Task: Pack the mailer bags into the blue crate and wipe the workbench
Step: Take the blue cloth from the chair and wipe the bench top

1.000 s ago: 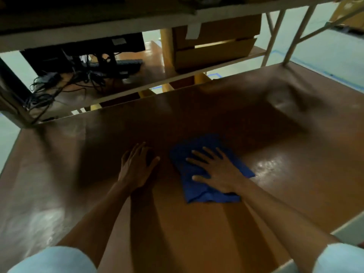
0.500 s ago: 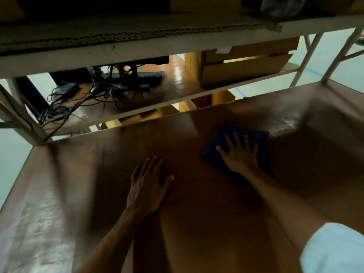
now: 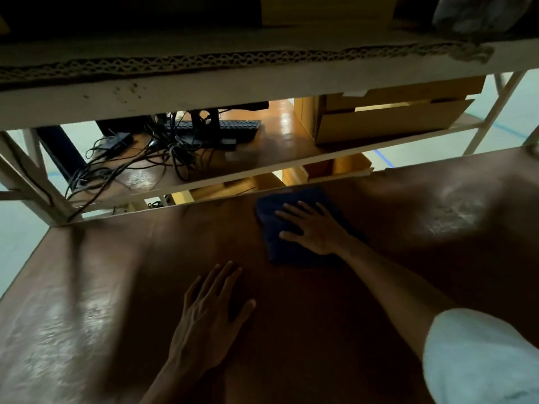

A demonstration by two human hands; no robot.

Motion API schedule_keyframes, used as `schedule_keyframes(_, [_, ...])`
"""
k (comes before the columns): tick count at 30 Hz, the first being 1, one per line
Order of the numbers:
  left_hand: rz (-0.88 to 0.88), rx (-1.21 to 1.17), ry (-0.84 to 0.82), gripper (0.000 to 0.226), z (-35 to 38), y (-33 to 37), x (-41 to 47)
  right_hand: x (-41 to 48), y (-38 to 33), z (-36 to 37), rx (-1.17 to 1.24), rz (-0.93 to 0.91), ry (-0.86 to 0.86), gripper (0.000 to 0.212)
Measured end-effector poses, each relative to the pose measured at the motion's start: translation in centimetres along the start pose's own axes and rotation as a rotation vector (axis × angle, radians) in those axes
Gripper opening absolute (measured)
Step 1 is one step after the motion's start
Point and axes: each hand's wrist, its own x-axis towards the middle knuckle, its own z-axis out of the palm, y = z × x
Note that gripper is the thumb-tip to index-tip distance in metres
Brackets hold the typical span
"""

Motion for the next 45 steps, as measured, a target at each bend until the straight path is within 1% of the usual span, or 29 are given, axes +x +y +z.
schedule_keyframes(1, [-0.002,0.000,-0.001,0.074,0.0,0.0,-0.1,0.6,1.4,-0.4,0.006,0.064,0.026,0.070])
schedule_keyframes(4, [-0.002,-0.003,0.007,0.078,0.2,0.0,-0.2,1.9,6.0,-1.3,0.081,0.588,0.167,0.077])
schedule_keyframes(5, [-0.005,-0.001,0.006,0.079,0.2,0.0,-0.2,2.4,6.6,-1.4,0.108,0.708,0.161,0.079])
schedule_keyframes(6, [-0.007,-0.002,0.006,0.079,0.2,0.0,-0.2,3.1,6.3,-1.3,0.105,0.734,0.142,0.080])
schedule_keyframes(7, [-0.008,-0.005,0.001,0.079,0.3,-0.1,-0.2,3.7,5.3,-1.3,0.092,0.670,0.124,0.081])
schedule_keyframes(8, [-0.007,-0.003,-0.006,0.079,0.2,-0.1,-0.3,4.3,3.9,-1.1,0.085,0.524,0.108,0.080])
schedule_keyframes(10, [-0.003,0.010,-0.019,0.078,0.0,0.0,-0.3,5.3,1.8,-0.6,0.038,0.149,0.057,0.074])
schedule_keyframes(11, [-0.008,0.011,-0.019,0.078,-0.2,0.1,-0.3,5.6,1.3,-0.7,0.025,0.028,0.020,0.072])
schedule_keyframes(12, [-0.012,0.011,-0.018,0.078,-0.3,0.2,-0.2,6.0,1.2,-0.9,0.022,0.001,-0.006,0.071])
schedule_keyframes(13, [-0.012,0.015,-0.023,0.079,-0.4,0.4,-0.3,6.3,1.5,-0.8,0.039,0.088,0.012,0.072])
schedule_keyframes(15, [-0.009,0.022,-0.017,0.078,-0.5,0.6,-0.4,6.1,1.0,-0.4,0.071,0.363,0.109,0.076])
schedule_keyframes(16, [-0.013,0.021,-0.016,0.077,-0.5,0.6,-0.4,6.0,-0.1,-0.3,0.076,0.377,0.123,0.076])
schedule_keyframes(19, [-0.015,0.021,-0.019,0.074,-0.4,0.5,-0.6,5.0,-3.3,-0.3,0.032,0.010,0.026,0.070])
schedule_keyframes(20, [-0.018,0.021,-0.017,0.074,-0.4,0.6,-0.6,4.6,-3.6,-0.4,0.029,-0.036,0.011,0.069])
schedule_keyframes(21, [-0.017,0.019,-0.022,0.074,-0.3,0.6,-0.6,4.5,-3.5,-0.1,0.038,0.032,0.027,0.071])
schedule_keyframes(23, [-0.019,0.000,-0.029,0.075,-0.2,0.5,-0.6,3.4,-3.7,0.2,0.083,0.282,0.088,0.075])
schedule_keyframes(24, [-0.030,-0.020,-0.015,0.075,-0.1,0.5,-0.6,2.6,-4.5,0.6,0.080,0.285,0.093,0.076])
schedule_keyframes(27, [-0.058,-0.036,0.064,0.072,0.4,0.1,-0.9,-1.3,-6.2,1.5,0.000,0.050,0.016,0.070])
schedule_keyframes(28, [-0.071,-0.030,0.092,0.070,0.4,0.0,-1.0,-2.6,-6.0,1.2,0.009,0.090,0.012,0.071])
schedule_keyframes(30, [-0.084,-0.023,0.104,0.067,0.3,-0.2,-1.2,-5.3,-5.4,0.9,0.059,0.420,0.070,0.076])
schedule_keyframes(31, [-0.083,-0.024,0.092,0.066,0.4,-0.2,-1.1,-6.7,-5.7,0.8,0.082,0.531,0.071,0.078])
schedule_keyframes(32, [-0.078,-0.030,0.071,0.067,0.4,-0.2,-1.0,-8.2,-6.8,1.2,0.067,0.523,0.055,0.078])
schedule_keyframes(36, [-0.022,-0.039,0.021,0.072,-0.6,-2.7,-2.9,-16.0,-12.0,2.5,-0.025,-0.020,-0.029,0.065])
schedule_keyframes(37, [-0.009,-0.037,0.032,0.071,-0.8,-4.2,-3.8,-17.3,-11.7,2.6,-0.026,-0.046,-0.043,0.064])
schedule_keyframes(38, [0.001,-0.032,0.043,0.070,-1.1,-5.8,-4.9,-18.1,-11.0,2.6,-0.022,0.038,-0.041,0.065])
schedule_keyframes(40, [-0.022,-0.027,0.088,0.073,-1.8,-9.2,-7.0,-19.0,-10.5,2.9,0.004,0.417,0.045,0.073])
schedule_keyframes(41, [-0.047,-0.034,0.109,0.075,-2.2,-10.9,-8.0,-19.1,-11.5,3.2,-0.002,0.535,0.076,0.076])
schedule_keyframes(42, [-0.065,-0.039,0.120,0.076,-2.5,-12.3,-8.9,-19.2,-13.3,3.7,-0.018,0.525,0.085,0.076])
schedule_keyframes(45, [-0.071,-0.041,0.126,0.074,-3.0,-15.0,-10.5,-19.6,-17.5,5.0,-0.026,0.124,0.034,0.067])
